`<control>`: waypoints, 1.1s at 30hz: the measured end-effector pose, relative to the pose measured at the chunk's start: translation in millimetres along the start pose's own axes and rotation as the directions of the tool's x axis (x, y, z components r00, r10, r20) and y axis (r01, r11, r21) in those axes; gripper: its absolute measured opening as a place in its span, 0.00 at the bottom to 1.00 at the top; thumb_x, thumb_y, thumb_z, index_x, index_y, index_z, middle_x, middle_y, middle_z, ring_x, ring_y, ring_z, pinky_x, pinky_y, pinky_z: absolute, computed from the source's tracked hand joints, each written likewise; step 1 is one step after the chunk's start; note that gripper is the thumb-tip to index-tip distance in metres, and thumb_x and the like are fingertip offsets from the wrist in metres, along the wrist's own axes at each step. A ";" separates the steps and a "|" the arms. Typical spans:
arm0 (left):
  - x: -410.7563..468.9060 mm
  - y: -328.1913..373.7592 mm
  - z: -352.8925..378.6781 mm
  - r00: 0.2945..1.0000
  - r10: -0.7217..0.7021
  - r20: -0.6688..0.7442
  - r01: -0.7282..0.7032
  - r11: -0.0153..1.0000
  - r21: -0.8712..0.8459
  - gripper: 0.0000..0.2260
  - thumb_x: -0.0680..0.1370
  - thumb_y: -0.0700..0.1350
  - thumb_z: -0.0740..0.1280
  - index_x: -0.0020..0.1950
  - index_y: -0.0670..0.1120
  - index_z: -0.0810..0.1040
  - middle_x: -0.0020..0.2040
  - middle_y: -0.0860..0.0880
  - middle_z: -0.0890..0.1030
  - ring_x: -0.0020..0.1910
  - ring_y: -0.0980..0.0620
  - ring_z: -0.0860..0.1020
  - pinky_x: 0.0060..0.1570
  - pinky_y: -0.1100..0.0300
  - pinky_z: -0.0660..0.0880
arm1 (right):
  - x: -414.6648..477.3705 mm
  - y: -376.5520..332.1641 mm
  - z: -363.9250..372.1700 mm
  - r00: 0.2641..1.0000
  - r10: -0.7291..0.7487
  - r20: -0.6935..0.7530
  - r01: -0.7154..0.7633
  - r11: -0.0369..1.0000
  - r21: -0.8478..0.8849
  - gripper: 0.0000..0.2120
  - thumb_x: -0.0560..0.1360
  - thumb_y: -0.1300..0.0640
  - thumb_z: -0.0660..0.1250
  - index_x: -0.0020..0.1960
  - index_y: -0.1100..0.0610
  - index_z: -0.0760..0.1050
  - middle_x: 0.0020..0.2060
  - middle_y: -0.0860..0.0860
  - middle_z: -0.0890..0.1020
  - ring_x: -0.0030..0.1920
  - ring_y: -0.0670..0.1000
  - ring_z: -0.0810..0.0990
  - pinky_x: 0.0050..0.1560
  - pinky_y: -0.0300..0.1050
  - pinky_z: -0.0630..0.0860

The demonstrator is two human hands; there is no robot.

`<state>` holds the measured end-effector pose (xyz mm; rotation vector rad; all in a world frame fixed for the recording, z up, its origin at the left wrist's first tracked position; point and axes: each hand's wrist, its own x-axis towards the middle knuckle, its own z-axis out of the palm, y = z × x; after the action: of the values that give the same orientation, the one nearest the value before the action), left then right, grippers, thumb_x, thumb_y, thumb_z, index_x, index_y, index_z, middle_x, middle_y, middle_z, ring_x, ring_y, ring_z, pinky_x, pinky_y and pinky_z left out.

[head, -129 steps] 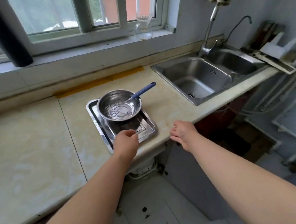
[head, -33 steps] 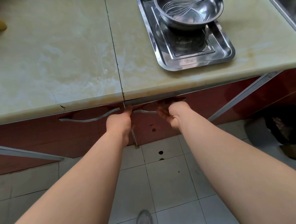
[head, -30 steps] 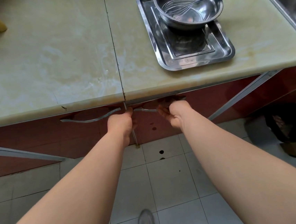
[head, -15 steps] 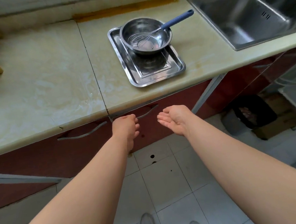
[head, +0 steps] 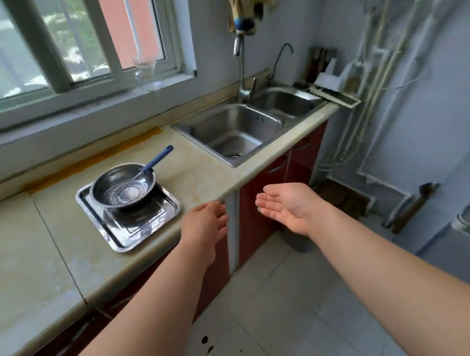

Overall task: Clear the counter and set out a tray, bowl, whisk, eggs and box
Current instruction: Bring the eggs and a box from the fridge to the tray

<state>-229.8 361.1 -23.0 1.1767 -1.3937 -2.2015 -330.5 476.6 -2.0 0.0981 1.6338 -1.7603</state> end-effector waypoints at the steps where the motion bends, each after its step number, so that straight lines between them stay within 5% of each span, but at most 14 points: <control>1: -5.8 4.4 17.2 1.000 0.018 0.025 -0.018 1.000 0.002 0.08 0.80 0.38 0.60 0.42 0.45 0.74 0.41 0.48 0.77 0.36 0.52 0.74 0.37 0.61 0.69 | -4.8 -11.1 -16.6 1.000 -0.022 -0.008 0.022 1.000 0.009 0.14 0.80 0.64 0.58 0.63 0.70 0.70 0.52 0.61 0.77 0.55 0.55 0.77 0.60 0.48 0.74; 6: -30.5 12.2 124.5 0.985 0.077 0.152 -0.088 0.994 0.068 0.05 0.79 0.43 0.63 0.52 0.44 0.78 0.48 0.48 0.81 0.44 0.51 0.80 0.48 0.56 0.77 | -31.3 -64.4 -120.4 0.984 -0.132 -0.119 0.136 0.990 0.028 0.07 0.79 0.63 0.60 0.54 0.64 0.74 0.50 0.59 0.78 0.47 0.52 0.79 0.47 0.44 0.78; 8: -41.1 9.6 170.1 0.974 0.076 0.212 -0.092 0.993 0.070 0.07 0.80 0.43 0.63 0.54 0.45 0.77 0.50 0.48 0.82 0.47 0.50 0.80 0.52 0.54 0.77 | -44.4 -82.4 -164.7 0.970 -0.167 -0.180 0.171 0.985 0.010 0.04 0.79 0.63 0.61 0.48 0.61 0.74 0.48 0.58 0.79 0.48 0.53 0.79 0.50 0.45 0.78; 14: -74.7 -10.3 304.6 0.921 0.065 0.384 -0.109 0.990 0.092 0.06 0.80 0.43 0.63 0.52 0.44 0.78 0.49 0.47 0.82 0.47 0.49 0.80 0.49 0.55 0.78 | -79.3 -127.9 -298.4 0.896 -0.267 -0.355 0.265 0.963 -0.055 0.09 0.80 0.64 0.58 0.42 0.58 0.72 0.39 0.55 0.77 0.38 0.49 0.76 0.41 0.40 0.74; 19: -93.9 -30.1 396.6 0.876 0.004 0.482 -0.048 0.996 0.079 0.08 0.80 0.43 0.63 0.57 0.43 0.77 0.47 0.47 0.82 0.41 0.51 0.79 0.41 0.56 0.77 | -112.9 -152.7 -391.1 0.796 -0.342 -0.500 0.288 0.940 -0.184 0.09 0.77 0.70 0.57 0.47 0.77 0.71 0.40 0.79 0.69 0.31 0.47 0.66 0.33 0.39 0.60; 22: -107.6 -42.0 448.5 0.842 -0.067 0.535 0.023 0.996 0.088 0.07 0.80 0.41 0.62 0.56 0.43 0.77 0.47 0.47 0.81 0.43 0.49 0.79 0.47 0.54 0.76 | -126.6 -164.0 -442.5 0.742 -0.333 -0.582 0.247 0.943 -0.225 0.05 0.75 0.69 0.60 0.45 0.65 0.74 0.31 0.55 0.68 0.31 0.48 0.64 0.34 0.40 0.58; 24: -115.8 -48.4 477.2 0.817 -0.078 0.572 0.010 0.993 0.121 0.08 0.81 0.41 0.62 0.58 0.42 0.76 0.51 0.46 0.81 0.47 0.48 0.79 0.52 0.53 0.76 | -131.5 -172.9 -475.5 0.669 -0.373 -0.642 0.231 0.926 -0.298 0.11 0.76 0.67 0.62 0.57 0.65 0.77 0.35 0.50 0.73 0.35 0.47 0.68 0.36 0.39 0.62; 28: -119.1 -54.7 526.1 0.776 -0.054 0.628 -0.059 0.986 0.157 0.10 0.81 0.41 0.61 0.61 0.41 0.75 0.49 0.46 0.79 0.51 0.46 0.77 0.55 0.53 0.72 | -143.4 -187.7 -512.7 0.575 -0.439 -0.690 0.165 0.889 -0.428 0.18 0.78 0.65 0.61 0.67 0.59 0.72 0.60 0.54 0.78 0.54 0.53 0.75 0.48 0.41 0.72; 33: -107.9 -49.6 576.3 0.724 -0.024 0.690 -0.197 0.951 0.239 0.05 0.79 0.39 0.62 0.50 0.47 0.76 0.43 0.47 0.76 0.45 0.49 0.74 0.51 0.55 0.73 | -127.5 -206.5 -546.5 0.480 -0.507 -0.716 0.048 0.830 -0.556 0.19 0.79 0.61 0.59 0.70 0.57 0.70 0.64 0.55 0.76 0.56 0.54 0.77 0.48 0.40 0.71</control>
<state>-589.5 809.2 103.6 0.2988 -2.0695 -2.5393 -569.7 1008.4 130.4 0.5694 2.9386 -1.5441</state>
